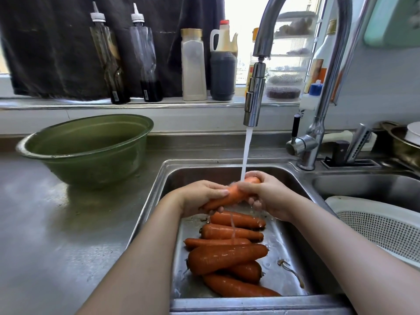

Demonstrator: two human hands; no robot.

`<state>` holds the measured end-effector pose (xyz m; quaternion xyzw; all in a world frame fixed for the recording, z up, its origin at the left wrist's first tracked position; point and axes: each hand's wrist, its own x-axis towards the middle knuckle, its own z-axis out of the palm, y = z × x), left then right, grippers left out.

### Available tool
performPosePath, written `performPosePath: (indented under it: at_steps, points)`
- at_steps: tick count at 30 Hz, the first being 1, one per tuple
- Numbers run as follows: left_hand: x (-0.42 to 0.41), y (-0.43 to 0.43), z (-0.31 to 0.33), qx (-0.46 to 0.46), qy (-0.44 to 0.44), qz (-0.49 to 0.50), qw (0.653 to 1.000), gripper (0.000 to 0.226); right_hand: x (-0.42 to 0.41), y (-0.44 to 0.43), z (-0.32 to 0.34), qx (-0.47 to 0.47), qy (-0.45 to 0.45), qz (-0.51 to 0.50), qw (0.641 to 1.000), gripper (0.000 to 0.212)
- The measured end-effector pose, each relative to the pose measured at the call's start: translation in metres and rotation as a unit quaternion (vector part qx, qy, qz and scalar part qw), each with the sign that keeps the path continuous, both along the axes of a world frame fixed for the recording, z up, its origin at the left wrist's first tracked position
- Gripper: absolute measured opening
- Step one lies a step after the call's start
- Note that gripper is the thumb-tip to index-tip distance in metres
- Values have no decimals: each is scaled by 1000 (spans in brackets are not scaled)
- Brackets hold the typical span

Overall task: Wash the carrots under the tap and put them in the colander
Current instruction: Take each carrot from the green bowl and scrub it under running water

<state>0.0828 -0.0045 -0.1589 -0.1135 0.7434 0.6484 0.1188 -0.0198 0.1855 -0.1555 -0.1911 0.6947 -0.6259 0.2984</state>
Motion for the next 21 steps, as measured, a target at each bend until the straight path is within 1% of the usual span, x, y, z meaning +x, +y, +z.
performPosePath:
  at_steps: [1, 2, 4, 5, 7, 10, 13, 15, 16, 18, 20, 21]
  points:
    - [-1, 1, -1, -34, 8, 18, 999, 31, 1, 1, 0, 8, 9, 7, 1000, 35]
    - [-2, 3, -1, -80, 17, 33, 996, 34, 1, 0, 0, 16, 14, 6, 1000, 39]
    - [-5, 9, -1, -147, 31, 67, 986, 48, 2, -4, 0, 30, 23, -25, 999, 35]
    - [-7, 12, -1, -151, 34, 80, 985, 50, 1, -7, -1, 35, 27, -51, 998, 30]
    - [-9, 16, 0, -105, 30, 88, 990, 45, -4, -10, -3, 37, 32, -102, 994, 24]
    - [-6, 14, 4, 34, 16, 59, 998, 30, -14, -6, -7, 42, 34, -168, 984, 27]
    - [-6, 11, 5, 104, 34, 38, 993, 31, -19, -1, -6, 29, 13, -206, 978, 34]
    - [-8, 15, 4, 110, 53, 82, 989, 25, -17, 2, -2, 22, -20, -189, 982, 36]
    - [-10, 19, 2, 98, 63, 114, 987, 22, -15, 4, 0, 36, -16, -171, 985, 36]
    - [-13, 25, -1, 74, 79, 189, 976, 20, -14, 10, -2, 88, 42, -129, 987, 35]
    - [-16, 28, -3, 89, 98, 257, 957, 26, -11, 15, -4, 137, 115, -81, 981, 37]
    - [-17, 30, -2, 106, 107, 281, 948, 30, -10, 16, -4, 148, 130, -52, 979, 41]
